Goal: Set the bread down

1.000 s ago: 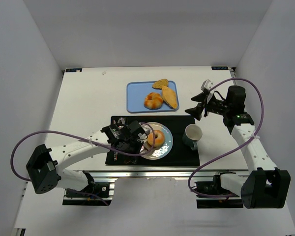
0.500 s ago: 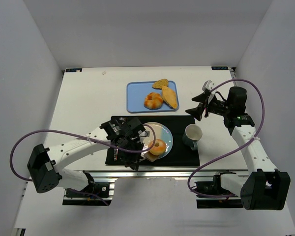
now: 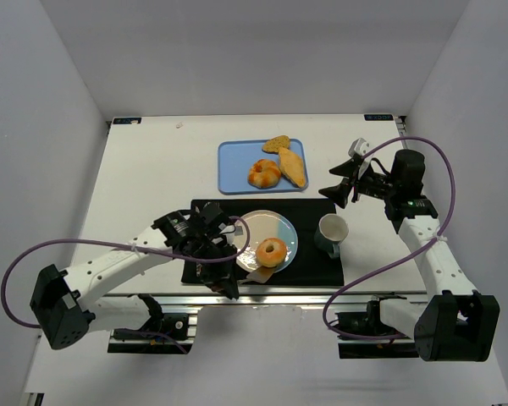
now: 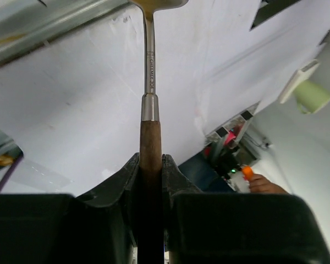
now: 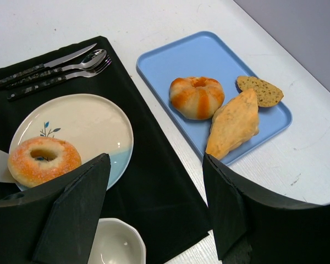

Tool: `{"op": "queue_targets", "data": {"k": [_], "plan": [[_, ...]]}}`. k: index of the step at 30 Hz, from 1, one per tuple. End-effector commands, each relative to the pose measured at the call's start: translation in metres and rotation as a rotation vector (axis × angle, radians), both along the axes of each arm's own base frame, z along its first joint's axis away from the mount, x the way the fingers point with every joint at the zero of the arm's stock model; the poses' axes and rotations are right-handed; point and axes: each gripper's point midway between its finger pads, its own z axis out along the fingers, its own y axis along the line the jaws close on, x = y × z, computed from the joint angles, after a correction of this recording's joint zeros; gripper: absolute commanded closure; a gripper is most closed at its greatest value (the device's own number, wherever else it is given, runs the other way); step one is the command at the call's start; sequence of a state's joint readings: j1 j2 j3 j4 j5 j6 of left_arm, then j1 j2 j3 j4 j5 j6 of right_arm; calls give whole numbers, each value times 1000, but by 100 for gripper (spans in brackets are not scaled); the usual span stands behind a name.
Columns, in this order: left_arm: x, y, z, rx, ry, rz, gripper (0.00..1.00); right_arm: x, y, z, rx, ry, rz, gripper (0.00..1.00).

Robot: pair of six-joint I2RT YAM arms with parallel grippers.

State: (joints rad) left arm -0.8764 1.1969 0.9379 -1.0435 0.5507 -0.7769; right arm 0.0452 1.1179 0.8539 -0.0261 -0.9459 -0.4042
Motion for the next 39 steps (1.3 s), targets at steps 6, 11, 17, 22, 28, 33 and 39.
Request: {"op": "queue_targets", "data": {"k": [6,11,17,22,28,33,39], "plan": [[-37,15,38,-118,116,6,100,1,2,16,21,-62,23,27],[-53,18,50,-178,178,-16,100,1,2,15,25,-59,24,27],[-9,-4,91,-315,-56,103,100,-1,2,16,19,-76,24,27],[86,33,82,-185,-284,357,100,-5,3,13,19,-59,42,27],[211,113,38,136,-499,563,100,-6,4,10,18,-11,54,28],[288,184,6,346,-743,626,100,-7,4,9,5,34,62,28],[326,211,-30,423,-881,551,100,-11,4,13,8,25,61,28]]}}
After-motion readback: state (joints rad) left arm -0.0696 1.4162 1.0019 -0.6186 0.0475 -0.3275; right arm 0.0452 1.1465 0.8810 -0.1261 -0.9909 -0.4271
